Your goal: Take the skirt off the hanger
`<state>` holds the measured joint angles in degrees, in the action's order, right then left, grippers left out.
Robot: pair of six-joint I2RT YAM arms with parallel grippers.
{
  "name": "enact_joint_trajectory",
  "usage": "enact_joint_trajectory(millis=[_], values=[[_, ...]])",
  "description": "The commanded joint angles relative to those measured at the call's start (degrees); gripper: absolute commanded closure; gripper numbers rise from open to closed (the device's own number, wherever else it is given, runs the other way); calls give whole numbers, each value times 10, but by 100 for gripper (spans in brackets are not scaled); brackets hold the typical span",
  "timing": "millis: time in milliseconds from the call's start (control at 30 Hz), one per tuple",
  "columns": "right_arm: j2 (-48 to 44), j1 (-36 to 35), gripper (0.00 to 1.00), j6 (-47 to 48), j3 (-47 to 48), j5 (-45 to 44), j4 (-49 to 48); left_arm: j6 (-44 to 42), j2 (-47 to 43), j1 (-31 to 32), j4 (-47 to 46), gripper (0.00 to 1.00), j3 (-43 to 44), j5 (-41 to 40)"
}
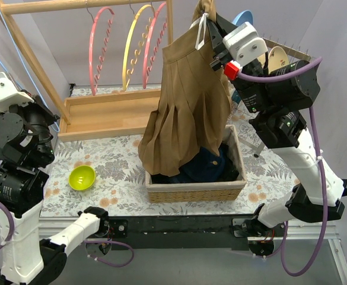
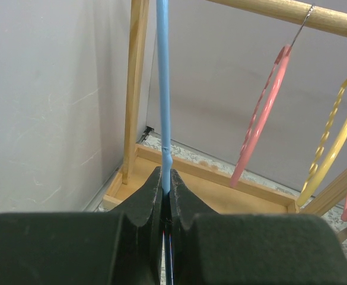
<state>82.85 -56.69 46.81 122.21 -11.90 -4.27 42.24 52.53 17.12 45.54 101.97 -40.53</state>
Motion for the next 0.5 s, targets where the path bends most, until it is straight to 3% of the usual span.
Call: enact_joint_trajectory(millis=[0,467], values=[[-50,0,99,31,15,-8,-74,-1,1,3,12,100,21,16],[-95,0,99,22,-64,-9,-62,10,10,2,25,100,24,26]])
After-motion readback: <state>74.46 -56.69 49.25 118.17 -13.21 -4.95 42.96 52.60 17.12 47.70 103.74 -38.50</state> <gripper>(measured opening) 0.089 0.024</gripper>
